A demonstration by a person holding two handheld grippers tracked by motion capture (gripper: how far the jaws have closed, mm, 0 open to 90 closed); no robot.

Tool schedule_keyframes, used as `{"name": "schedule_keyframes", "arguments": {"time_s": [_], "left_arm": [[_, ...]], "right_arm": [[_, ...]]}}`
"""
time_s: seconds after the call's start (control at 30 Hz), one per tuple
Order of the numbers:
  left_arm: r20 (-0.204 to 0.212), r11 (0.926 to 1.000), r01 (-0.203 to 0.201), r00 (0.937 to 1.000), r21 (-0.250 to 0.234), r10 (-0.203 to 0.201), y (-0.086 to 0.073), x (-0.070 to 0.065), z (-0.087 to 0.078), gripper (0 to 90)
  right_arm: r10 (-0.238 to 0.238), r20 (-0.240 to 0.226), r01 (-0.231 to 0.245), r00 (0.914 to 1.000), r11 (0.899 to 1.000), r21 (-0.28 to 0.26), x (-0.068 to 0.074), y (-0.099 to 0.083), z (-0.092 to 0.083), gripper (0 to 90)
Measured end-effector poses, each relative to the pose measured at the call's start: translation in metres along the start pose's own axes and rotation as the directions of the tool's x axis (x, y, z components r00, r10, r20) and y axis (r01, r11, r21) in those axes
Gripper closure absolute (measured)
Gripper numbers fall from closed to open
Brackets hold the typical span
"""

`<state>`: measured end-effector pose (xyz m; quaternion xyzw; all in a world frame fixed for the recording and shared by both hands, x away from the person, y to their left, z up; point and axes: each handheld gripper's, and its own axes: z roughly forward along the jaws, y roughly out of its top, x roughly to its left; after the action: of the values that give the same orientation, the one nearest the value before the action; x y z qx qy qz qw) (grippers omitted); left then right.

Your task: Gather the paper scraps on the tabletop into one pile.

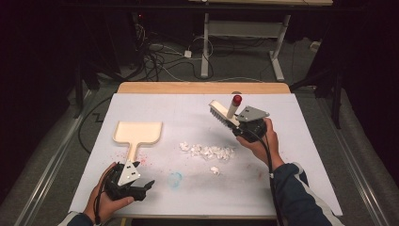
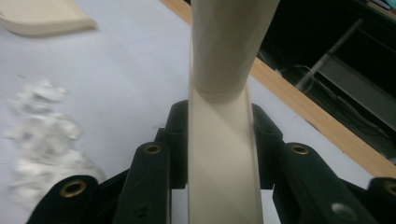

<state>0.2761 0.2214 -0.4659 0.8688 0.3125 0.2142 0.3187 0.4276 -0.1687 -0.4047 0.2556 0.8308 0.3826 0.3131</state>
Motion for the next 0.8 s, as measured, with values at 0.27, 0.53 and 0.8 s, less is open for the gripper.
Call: {"name": "schedule_keyframes", "arguments": {"time_s": [0.27, 0.53, 0.8], "left_arm": [[0.008, 1.0, 0.002, 1.0, 0.005, -0.002, -0.001, 0.001, 0.002, 19.0], [0.01, 1.0, -0.006, 0.9999, 0.006, 0.006, -0.001, 0.0, 0.001, 19.0], [0.013, 1.0, -0.004, 0.9999, 0.004, 0.004, 0.0, -0.001, 0.002, 19.0]], "right_arm": [[-0.149, -0.023, 0.151, 0.9885, 0.982, 0.109, 0.0, -0.007, 0.047, 67.7], [-0.238, -0.138, 0.254, 0.9616, 0.96, 0.116, 0.018, -0.006, 0.046, 67.6], [-0.247, -0.262, 0.275, 0.933, 0.958, 0.078, 0.021, -0.009, 0.022, 67.6]]}}
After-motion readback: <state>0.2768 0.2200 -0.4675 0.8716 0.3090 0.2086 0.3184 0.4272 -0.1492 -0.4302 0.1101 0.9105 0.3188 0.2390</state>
